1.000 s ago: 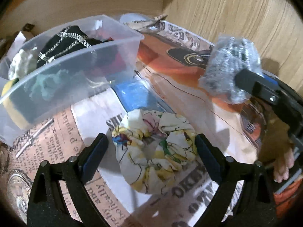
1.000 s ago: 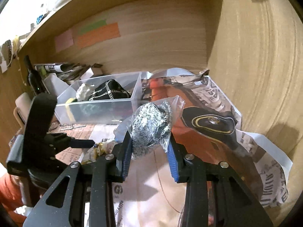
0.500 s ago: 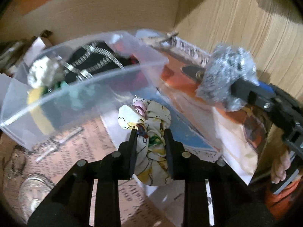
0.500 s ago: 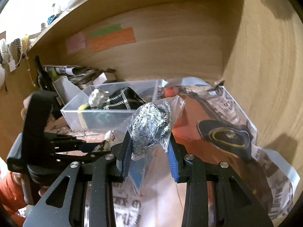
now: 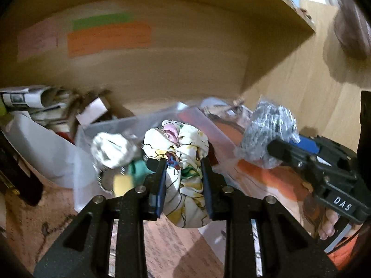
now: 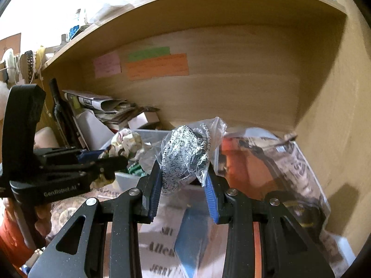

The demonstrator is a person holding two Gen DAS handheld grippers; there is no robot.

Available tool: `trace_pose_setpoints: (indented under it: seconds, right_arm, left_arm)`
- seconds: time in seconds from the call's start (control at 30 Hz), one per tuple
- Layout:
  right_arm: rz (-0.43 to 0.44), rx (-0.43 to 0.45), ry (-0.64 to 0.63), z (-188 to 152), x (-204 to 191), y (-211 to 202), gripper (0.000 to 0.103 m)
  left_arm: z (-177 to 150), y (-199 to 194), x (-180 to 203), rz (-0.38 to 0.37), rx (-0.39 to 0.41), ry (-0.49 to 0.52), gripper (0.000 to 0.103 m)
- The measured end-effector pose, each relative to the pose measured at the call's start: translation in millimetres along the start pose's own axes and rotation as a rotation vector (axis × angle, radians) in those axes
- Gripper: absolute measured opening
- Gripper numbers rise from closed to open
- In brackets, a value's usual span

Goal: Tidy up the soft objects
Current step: 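Lower the grey item and floral scrunchie into the plastic box and open both tools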

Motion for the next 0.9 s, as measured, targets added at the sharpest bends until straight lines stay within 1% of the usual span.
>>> trace_pose_setpoints:
  seconds: [0.17, 0.23, 0.3, 0.53, 0.77, 0.83, 0.9]
  right_arm:
    - [0.003, -0.018, -0.03, 16, -5, 21, 0.031]
    - [0.007, -0.028, -0.04, 20, -6, 28, 0.031]
    - [0.007, -0.045, -0.053, 22, -8, 38, 0.031]
    - [0.006, -0.126, -0.083, 20, -12, 73, 0.031]
    - [0.022, -0.186, -0.066, 14, -8, 98, 0.031]
    - [0.021, -0.199, -0.067, 12, -9, 102, 0.032]
    - [0.016, -0.209, -0.067, 11, -8, 106, 0.032]
  left_arm:
    - [14, 4, -17, 0.029, 0.006, -0.021, 0.027]
    - [25, 17, -20, 0.035, -0.003, -0.029, 0.027]
    - [26, 24, -21, 0.036, -0.016, -0.037, 0.027]
    - [30, 56, -29, 0.028, -0.09, -0.048, 0.027]
    - [29, 79, -32, 0.044, -0.129, -0.042, 0.027]
    - [28, 82, -34, 0.047, -0.141, -0.048, 0.029]
    - [27, 83, -35, 0.043, -0.147, -0.059, 0.035]
Point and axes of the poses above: each gripper's, at about its wrist camera, not at the fingertips, and y roughly the way its jaws point, x to its right, z to its top, the point moved 4 cm from there along y, roughly the way its jaws point, and after that the axes turned 12 degrees about -x, right-handed, at the moved point
